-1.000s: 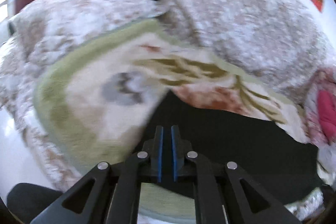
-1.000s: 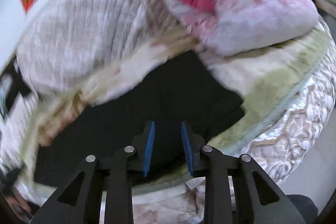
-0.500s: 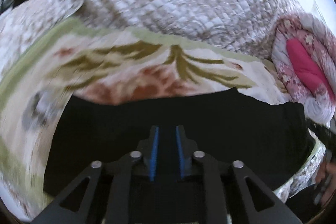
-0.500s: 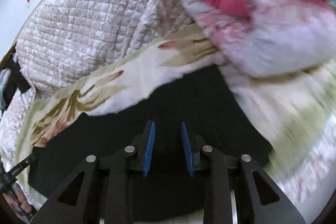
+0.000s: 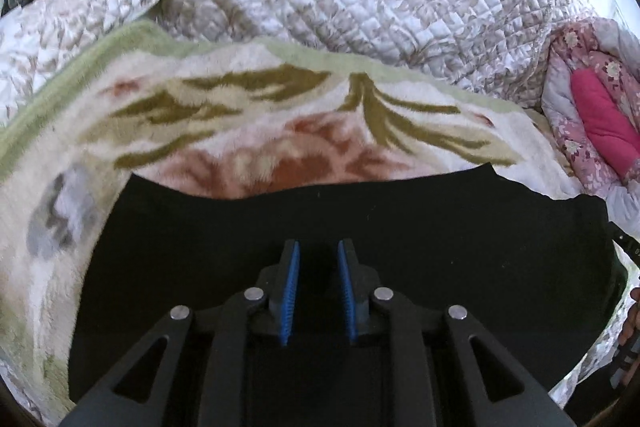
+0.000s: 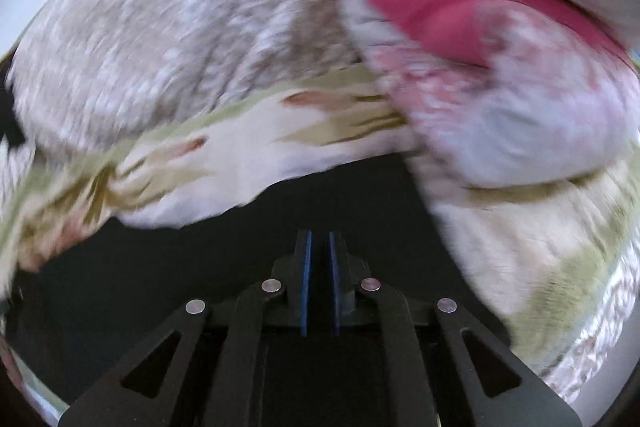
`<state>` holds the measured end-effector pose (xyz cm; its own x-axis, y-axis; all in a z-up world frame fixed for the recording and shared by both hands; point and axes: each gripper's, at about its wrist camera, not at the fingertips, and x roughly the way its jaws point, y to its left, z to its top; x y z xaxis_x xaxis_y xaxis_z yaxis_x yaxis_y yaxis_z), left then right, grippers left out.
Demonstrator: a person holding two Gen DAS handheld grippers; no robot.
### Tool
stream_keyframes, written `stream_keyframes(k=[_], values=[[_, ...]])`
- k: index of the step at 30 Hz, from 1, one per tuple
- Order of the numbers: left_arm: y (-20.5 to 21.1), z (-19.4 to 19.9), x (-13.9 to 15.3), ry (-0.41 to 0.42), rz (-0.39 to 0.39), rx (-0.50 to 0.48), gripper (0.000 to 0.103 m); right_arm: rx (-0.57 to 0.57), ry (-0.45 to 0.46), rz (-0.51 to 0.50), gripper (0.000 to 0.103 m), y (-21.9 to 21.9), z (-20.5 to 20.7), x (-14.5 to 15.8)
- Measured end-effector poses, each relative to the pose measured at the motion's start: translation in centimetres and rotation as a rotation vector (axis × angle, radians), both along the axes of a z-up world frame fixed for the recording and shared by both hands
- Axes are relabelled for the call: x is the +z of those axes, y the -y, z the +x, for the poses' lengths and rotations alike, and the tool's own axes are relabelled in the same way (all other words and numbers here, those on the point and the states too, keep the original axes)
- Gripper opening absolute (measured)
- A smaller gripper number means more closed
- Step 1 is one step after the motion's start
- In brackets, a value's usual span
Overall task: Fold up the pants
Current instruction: 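Open both grippers and smooth the folded black pants flat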
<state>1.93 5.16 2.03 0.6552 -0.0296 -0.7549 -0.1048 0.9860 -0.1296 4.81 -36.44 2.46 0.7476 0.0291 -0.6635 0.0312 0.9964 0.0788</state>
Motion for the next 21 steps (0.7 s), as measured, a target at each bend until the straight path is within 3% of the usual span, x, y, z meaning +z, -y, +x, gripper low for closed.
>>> stream_keyframes(k=[2, 4, 6, 9, 14, 21], values=[[-0.5, 0.2, 0.2, 0.012, 0.031, 0.03, 0.023, 0.057, -0.004, -0.033, 0.008, -1.7, 0.3, -0.3], [-1.7, 0.6, -0.2, -0.003, 0.054, 0.078, 0.027, 0.097, -0.058, -0.063, 0.029, -2.7, 1.1, -1.3], [-3.2, 1.2, -1.3, -0.056, 0.046, 0.132, 0.028, 0.088, -0.082, -0.066, 0.03, -2.9, 1.3, -1.9], [-4.2, 0.9, -1.4, -0.062, 0.008, 0.17, 0.028, 0.12, -0.025, -0.07, 0.03, -3.3, 0.6, -0.9], [-0.8, -0.5, 0.1, 0.005, 0.022, 0.065, 0.028, 0.278, 0.04, -0.048, 0.03, -5.9, -1.7, 0.1], [4.0, -2.2, 0.0, -0.008, 0.022, -0.079, 0.028, 0.44, -0.029, -0.041, 0.03, -11.6, -3.4, -1.4]])
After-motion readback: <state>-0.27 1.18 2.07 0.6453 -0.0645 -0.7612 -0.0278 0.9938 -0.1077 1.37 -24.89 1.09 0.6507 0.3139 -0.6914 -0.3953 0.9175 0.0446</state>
